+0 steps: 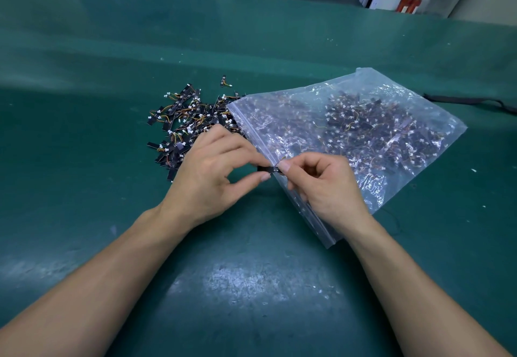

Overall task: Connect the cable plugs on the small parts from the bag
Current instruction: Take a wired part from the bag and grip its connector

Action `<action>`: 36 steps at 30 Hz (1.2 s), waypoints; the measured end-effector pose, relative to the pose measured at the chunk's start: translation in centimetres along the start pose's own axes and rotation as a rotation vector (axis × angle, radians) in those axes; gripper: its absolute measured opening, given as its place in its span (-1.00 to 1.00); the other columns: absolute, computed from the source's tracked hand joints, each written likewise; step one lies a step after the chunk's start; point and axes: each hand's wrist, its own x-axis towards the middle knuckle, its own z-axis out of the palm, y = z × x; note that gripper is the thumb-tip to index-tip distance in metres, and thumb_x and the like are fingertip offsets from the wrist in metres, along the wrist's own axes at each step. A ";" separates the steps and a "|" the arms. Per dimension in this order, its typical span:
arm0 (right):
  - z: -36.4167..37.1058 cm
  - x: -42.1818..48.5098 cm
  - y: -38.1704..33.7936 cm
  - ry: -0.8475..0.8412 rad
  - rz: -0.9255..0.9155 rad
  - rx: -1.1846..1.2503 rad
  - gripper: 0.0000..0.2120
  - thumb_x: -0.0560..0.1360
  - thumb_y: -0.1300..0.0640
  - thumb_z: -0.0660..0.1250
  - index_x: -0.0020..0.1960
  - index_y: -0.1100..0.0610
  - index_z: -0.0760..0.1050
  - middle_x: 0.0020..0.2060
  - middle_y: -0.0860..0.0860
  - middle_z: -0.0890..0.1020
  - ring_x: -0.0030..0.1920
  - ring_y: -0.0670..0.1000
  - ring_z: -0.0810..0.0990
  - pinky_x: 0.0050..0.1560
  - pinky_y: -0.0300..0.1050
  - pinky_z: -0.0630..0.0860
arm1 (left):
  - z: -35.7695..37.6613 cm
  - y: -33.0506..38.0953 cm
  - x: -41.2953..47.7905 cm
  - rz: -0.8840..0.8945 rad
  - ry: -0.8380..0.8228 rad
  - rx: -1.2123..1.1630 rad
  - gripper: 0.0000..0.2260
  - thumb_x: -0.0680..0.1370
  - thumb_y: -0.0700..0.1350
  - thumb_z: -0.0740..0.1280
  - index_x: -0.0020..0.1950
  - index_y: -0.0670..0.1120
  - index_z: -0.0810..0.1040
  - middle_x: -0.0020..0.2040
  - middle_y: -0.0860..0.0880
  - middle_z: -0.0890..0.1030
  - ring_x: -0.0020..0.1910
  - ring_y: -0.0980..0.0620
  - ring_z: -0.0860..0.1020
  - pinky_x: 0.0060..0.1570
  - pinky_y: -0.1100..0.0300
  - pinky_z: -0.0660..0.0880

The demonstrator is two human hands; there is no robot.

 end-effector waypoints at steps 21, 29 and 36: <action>0.0 -0.1 0.6 0.032 -0.235 -0.223 -0.89 0.49 -0.03 0.43 -0.19 -0.06 0.62 -0.38 -0.15 0.63 -0.43 -0.13 0.47 -0.37 -0.21 0.42 | 0.1 0.2 -0.2 -0.128 -0.073 -0.157 -0.92 0.54 -0.09 0.45 -0.11 -0.08 0.67 -0.16 0.07 0.63 -0.12 -0.02 0.50 -0.04 0.10 0.46; 0.0 -0.2 0.7 0.014 -0.252 -0.220 -0.96 0.46 0.06 0.48 -0.13 0.01 0.68 -0.36 -0.20 0.59 -0.43 -0.16 0.42 -0.34 -0.37 0.32 | -0.1 0.2 -0.2 -0.107 -0.046 -0.128 -0.91 0.54 -0.13 0.45 -0.15 -0.10 0.66 -0.18 0.04 0.63 -0.16 -0.07 0.50 -0.04 0.12 0.42; 0.0 -0.2 0.8 0.014 -0.276 -0.228 -0.96 0.47 0.07 0.48 -0.12 0.04 0.68 -0.36 -0.21 0.59 -0.44 -0.16 0.43 -0.34 -0.37 0.32 | -0.1 0.3 -0.1 -0.099 -0.031 -0.137 -0.95 0.51 -0.14 0.48 -0.13 -0.10 0.67 -0.18 0.05 0.64 -0.14 -0.05 0.52 -0.04 0.17 0.42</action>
